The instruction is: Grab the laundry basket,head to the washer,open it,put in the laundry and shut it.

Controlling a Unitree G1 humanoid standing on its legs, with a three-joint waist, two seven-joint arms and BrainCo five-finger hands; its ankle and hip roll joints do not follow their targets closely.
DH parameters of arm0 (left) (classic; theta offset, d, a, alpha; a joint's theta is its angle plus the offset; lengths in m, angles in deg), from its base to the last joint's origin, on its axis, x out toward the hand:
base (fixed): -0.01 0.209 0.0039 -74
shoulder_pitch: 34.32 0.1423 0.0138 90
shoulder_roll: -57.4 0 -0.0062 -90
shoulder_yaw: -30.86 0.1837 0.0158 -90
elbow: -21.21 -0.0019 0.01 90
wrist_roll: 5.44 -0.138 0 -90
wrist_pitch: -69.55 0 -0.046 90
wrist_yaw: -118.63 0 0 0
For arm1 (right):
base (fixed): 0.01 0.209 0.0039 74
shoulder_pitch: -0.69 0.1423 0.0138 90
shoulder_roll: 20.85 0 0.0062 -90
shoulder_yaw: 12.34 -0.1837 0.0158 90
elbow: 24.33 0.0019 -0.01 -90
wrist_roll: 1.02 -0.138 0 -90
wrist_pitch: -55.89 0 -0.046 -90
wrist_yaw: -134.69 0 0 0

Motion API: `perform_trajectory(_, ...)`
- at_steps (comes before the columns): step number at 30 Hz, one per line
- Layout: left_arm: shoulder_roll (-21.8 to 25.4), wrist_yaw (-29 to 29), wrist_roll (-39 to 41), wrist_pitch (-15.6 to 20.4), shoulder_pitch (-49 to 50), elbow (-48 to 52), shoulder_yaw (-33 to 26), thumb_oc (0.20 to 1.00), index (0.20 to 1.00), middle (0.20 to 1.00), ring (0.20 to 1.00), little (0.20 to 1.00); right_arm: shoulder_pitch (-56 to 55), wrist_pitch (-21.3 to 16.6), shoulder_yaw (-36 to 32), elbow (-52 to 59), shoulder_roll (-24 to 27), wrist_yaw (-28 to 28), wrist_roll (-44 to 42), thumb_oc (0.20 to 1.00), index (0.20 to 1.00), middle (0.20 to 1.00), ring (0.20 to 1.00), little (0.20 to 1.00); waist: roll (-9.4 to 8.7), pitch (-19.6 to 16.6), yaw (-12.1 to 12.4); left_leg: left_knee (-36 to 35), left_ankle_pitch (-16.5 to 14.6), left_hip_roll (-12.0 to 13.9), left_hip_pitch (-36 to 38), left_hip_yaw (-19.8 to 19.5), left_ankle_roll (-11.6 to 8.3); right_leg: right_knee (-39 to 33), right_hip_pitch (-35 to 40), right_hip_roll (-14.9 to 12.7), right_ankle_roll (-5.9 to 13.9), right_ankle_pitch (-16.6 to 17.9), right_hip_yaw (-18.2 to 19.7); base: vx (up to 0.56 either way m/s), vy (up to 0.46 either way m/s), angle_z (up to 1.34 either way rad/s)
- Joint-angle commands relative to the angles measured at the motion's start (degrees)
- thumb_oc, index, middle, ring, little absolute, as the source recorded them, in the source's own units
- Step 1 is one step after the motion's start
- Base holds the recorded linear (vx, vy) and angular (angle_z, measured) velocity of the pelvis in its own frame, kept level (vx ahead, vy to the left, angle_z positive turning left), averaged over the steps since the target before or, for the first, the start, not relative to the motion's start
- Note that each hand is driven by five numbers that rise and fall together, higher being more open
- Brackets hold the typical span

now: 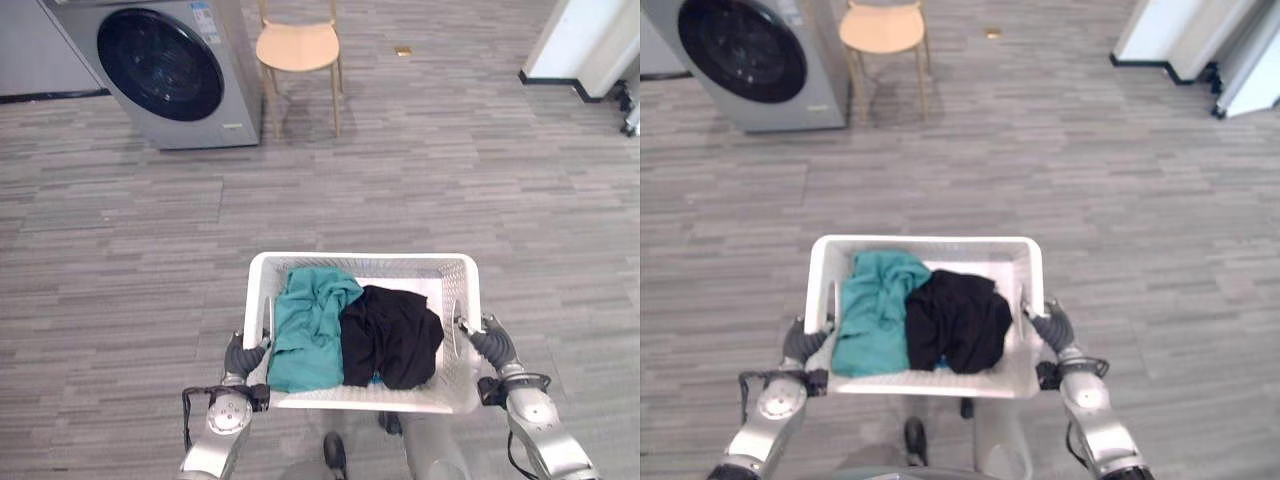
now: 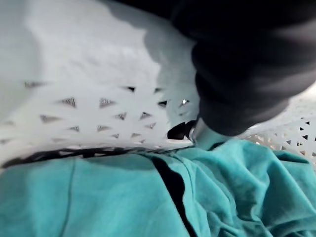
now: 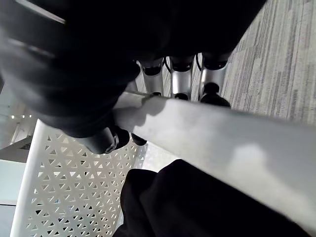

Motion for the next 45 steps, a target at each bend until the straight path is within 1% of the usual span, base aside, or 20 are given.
perform_trajectory(1,0.6,-4.9,4.6,4.5,1.4,4.6,-1.7,0.200,0.200,0.200,0.200,0.200,2.2,-4.9,-3.4,2.9,0.8,2.4,-4.4,0.200,0.200,0.200,0.200,0.200,-0.25,-0.9,-0.2,4.7,-0.7,-0.6,-3.7,-6.3,-2.60,-9.6,10.0,0.6,2.48,6.7,0.5,0.35,-0.048,0.34)
perform_trajectory(5,-0.4,-6.1,3.1,4.6,1.9,4.1,-0.4,0.200,0.200,0.200,0.200,0.200,-2.1,-4.9,-6.0,3.6,0.8,2.9,-4.1,0.200,0.200,0.200,0.200,0.200,-0.23,-2.7,-2.5,8.2,-5.0,-1.2,0.5,-9.2,-3.93,-8.2,11.9,1.1,0.76,8.6,4.4,0.60,-0.156,0.71)
perform_trajectory(7,-0.5,-5.9,3.3,4.3,0.4,4.1,1.2,0.200,0.200,0.200,0.200,0.200,-2.4,-5.7,-6.8,2.9,1.3,1.8,-4.6,0.200,0.200,0.200,0.200,0.200,0.37,-2.8,-3.5,15.7,-1.6,0.7,-1.9,-8.6,-7.39,-7.0,13.3,1.1,-0.65,8.6,3.0,0.38,-0.243,0.80)
perform_trajectory(8,-0.1,-6.2,3.5,4.1,-0.3,4.5,1.9,0.200,0.200,0.200,0.200,0.200,-2.8,-5.5,-7.8,3.3,1.6,1.3,-5.7,0.200,0.200,0.200,0.200,0.200,-0.03,-2.7,-3.9,25.4,2.7,3.7,-6.0,-6.7,-8.61,-7.1,15.5,0.8,-2.54,6.7,2.0,0.47,-0.312,0.85)
perform_trajectory(10,0.0,-6.1,3.7,4.2,-0.6,4.6,1.9,0.200,0.200,0.200,0.200,0.200,-2.8,-5.7,-8.1,3.0,1.7,0.8,-6.1,0.200,0.200,0.200,0.200,0.200,-0.09,-2.8,-3.9,27.9,3.7,4.7,-7.9,-5.9,-8.60,-7.6,16.7,1.0,-3.20,5.8,1.6,0.33,-0.193,0.53)
perform_trajectory(13,0.1,-6.3,3.8,3.7,-1.6,4.2,1.9,0.200,0.200,0.200,0.200,0.200,-2.7,-5.4,-9.0,2.7,2.7,0.2,-6.0,0.200,0.200,0.200,0.200,0.200,-1.19,-2.1,-2.7,23.3,0.9,6.5,-14.3,-1.0,-6.38,-9.2,21.5,-0.5,-3.27,2.9,0.3,0.33,-0.105,0.08)
perform_trajectory(15,0.2,-6.3,3.5,3.6,-1.2,4.5,1.5,0.200,0.200,0.200,0.200,0.200,-2.6,-5.2,-9.4,2.7,2.8,-0.1,-6.0,0.200,0.200,0.200,0.200,0.200,-1.14,-1.8,-2.0,18.4,3.2,7.7,-17.9,0.5,-6.65,-9.3,23.6,-0.3,-3.23,1.8,0.0,0.30,-0.032,0.23)
perform_trajectory(19,-0.3,-5.3,3.4,3.3,0.3,5.4,0.2,0.200,0.200,0.200,0.200,0.200,-2.3,-5.2,-8.9,2.0,2.0,-0.8,-5.8,0.200,0.200,0.200,0.200,0.200,-0.57,-1.1,0.4,5.1,12.2,8.6,-21.9,0.4,-8.94,-9.7,30.5,1.8,-2.85,-1.7,1.7,0.41,0.035,-0.14)
perform_trajectory(23,-0.6,-4.9,3.6,3.2,1.3,5.9,-0.5,0.200,0.200,0.200,0.200,0.200,-2.1,-5.1,-8.5,2.1,1.9,-0.9,-5.1,0.200,0.200,0.200,0.200,0.200,-0.73,-1.4,2.0,1.6,13.5,9.4,-24.4,-1.6,-9.25,-8.9,34.0,2.3,-2.79,-4.4,4.4,0.44,0.101,-0.60)
perform_trajectory(26,-0.5,-5.2,3.5,3.3,1.9,5.9,-1.1,0.200,0.200,0.200,0.200,0.200,-1.9,-5.0,-8.2,2.7,1.6,0.0,-4.9,0.200,0.200,0.200,0.200,0.200,-0.96,-2.4,3.1,5.8,14.2,9.3,-24.8,-2.5,-8.79,-7.8,38.2,1.5,-2.07,-6.6,7.1,0.58,0.179,-0.61)
perform_trajectory(29,0.4,-5.6,3.5,3.4,1.9,5.8,-0.8,0.200,0.200,0.200,0.200,0.200,-1.9,-4.8,-7.4,2.4,0.9,1.0,-4.3,0.200,0.200,0.200,0.200,0.200,-2.28,-4.3,3.7,11.8,11.9,7.2,-25.2,-2.3,-7.18,-3.2,38.1,-1.3,-0.01,-3.8,8.1,0.56,0.236,-0.45)
perform_trajectory(30,1.2,-6.0,3.6,3.6,1.9,5.8,-0.4,0.200,0.200,0.200,0.200,0.200,-1.2,-4.6,-6.7,2.6,0.6,1.8,-4.2,0.200,0.200,0.200,0.200,0.200,-3.13,-4.6,3.5,12.1,9.2,5.2,-23.3,-1.6,-5.20,5.2,34.4,-3.3,2.30,2.9,8.9,0.44,0.237,-0.28)
perform_trajectory(31,1.2,-6.0,3.6,3.6,1.8,5.8,-0.4,0.200,0.200,0.200,0.200,0.200,-1.1,-4.6,-6.7,2.6,0.6,1.8,-4.2,0.200,0.200,0.200,0.200,0.200,-2.97,-4.8,3.7,12.0,9.4,5.5,-23.5,-1.5,-5.23,5.2,34.1,-3.1,2.25,3.1,9.0,0.39,0.232,-0.22)
perform_trajectory(33,2.1,-5.5,3.2,3.7,1.3,5.8,-0.3,0.200,0.200,0.200,0.200,0.200,-0.1,-4.9,-5.8,2.6,0.3,1.9,-3.5,0.200,0.200,0.200,0.200,0.200,-2.70,-4.7,3.5,11.5,6.9,4.3,-20.6,0.2,-3.22,11.9,30.1,-4.6,4.12,9.3,8.3,0.30,0.181,-0.12)
perform_trajectory(35,2.4,-5.4,3.0,3.6,0.8,5.9,0.0,0.200,0.200,0.200,0.200,0.200,0.4,-4.9,-5.1,2.9,0.2,2.2,-2.9,0.200,0.200,0.200,0.200,0.200,-1.56,-4.2,2.9,9.8,5.8,3.8,-16.7,0.7,-2.32,15.5,24.9,-4.7,3.60,9.7,6.7,0.37,0.198,-0.11)
perform_trajectory(36,2.3,-5.5,2.9,3.7,0.3,5.9,0.2,0.200,0.200,0.200,0.200,0.200,0.6,-4.6,-4.8,3.1,0.4,2.6,-2.9,0.200,0.200,0.200,0.200,0.200,-0.47,-3.6,1.6,8.2,4.6,3.0,-13.6,-0.3,-2.00,13.9,20.5,-2.5,2.64,6.5,5.7,0.34,0.152,-0.31)
perform_trajectory(38,2.3,-5.7,2.9,3.8,-0.1,6.0,0.1,0.200,0.200,0.200,0.200,0.200,0.9,-4.6,-4.7,2.8,0.6,2.6,-3.1,0.200,0.200,0.200,0.200,0.200,0.21,-3.0,0.7,7.0,3.6,2.7,-11.2,-0.3,-2.17,9.4,17.3,-1.7,1.78,3.5,3.3,0.35,0.069,0.07)
perform_trajectory(39,2.3,-5.7,2.9,3.8,-0.2,6.0,0.1,0.200,0.200,0.200,0.200,0.200,0.9,-4.6,-4.7,2.8,0.6,2.6,-3.1,0.200,0.200,0.200,0.200,0.200,0.25,-2.8,0.4,6.9,3.5,2.7,-10.9,-0.6,-2.21,9.4,17.8,-1.8,1.77,3.3,3.0,0.47,-0.004,0.30)
perform_trajectory(43,1.6,-5.8,2.9,4.1,-0.9,6.0,-0.5,0.200,0.200,0.200,0.200,0.200,0.8,-4.2,-4.8,2.8,0.6,2.7,-3.7,0.200,0.200,0.200,0.200,0.200,-0.07,-1.6,-1.5,7.0,-0.1,1.3,-5.6,-2.2,-3.35,-7.9,13.1,-2.1,2.09,6.3,-1.2,0.38,-0.100,0.27)
perform_trajectory(45,1.2,-5.7,2.5,4.4,-1.4,5.9,-0.7,0.200,0.200,0.200,0.200,0.200,0.6,-4.4,-4.9,2.8,0.6,3.0,-3.4,0.200,0.200,0.200,0.200,0.200,-0.24,-1.3,-1.5,8.4,-1.9,0.8,-4.3,-2.7,-3.64,-8.9,12.3,-3.3,2.51,7.3,-3.1,0.47,-0.203,0.43)
